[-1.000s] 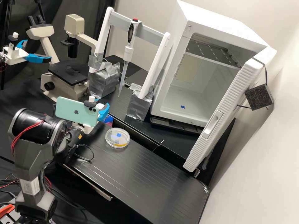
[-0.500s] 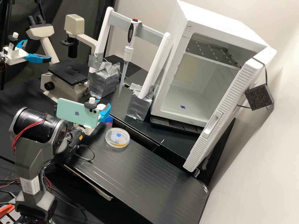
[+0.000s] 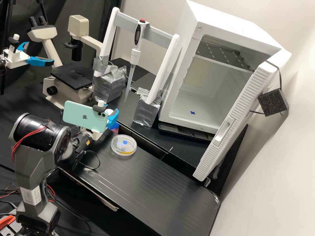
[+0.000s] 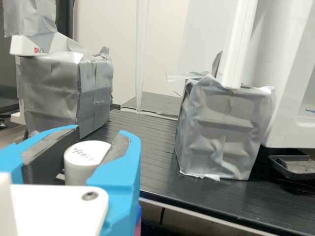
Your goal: Close the bottle
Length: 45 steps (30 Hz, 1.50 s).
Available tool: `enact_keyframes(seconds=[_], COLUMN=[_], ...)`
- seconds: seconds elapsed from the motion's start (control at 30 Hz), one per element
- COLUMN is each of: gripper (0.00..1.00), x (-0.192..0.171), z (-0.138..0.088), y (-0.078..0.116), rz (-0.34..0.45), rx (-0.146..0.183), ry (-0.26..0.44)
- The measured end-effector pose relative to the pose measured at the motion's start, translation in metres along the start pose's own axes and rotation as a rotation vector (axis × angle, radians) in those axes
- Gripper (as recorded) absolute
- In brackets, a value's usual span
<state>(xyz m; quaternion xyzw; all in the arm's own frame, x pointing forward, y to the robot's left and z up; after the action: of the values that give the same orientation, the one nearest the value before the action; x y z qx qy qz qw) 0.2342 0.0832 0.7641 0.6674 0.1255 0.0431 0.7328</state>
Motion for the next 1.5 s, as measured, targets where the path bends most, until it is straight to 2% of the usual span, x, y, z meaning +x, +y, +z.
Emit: enact_keyframes(seconds=[0.3,0.73,1.17,1.5], gripper=[0.0,0.0,0.0,0.0], x=[0.0006,0.0006,-0.0036,-0.0084], z=[-0.0064,-0.0064,-0.0001,-0.0017], y=[-0.0024,-0.0023,0.004,0.0014], rz=[-0.022,-0.021,-0.005,-0.023], rx=[0.004,0.004,-0.01,-0.009], ry=[0.017,0.018,0.003,0.007])
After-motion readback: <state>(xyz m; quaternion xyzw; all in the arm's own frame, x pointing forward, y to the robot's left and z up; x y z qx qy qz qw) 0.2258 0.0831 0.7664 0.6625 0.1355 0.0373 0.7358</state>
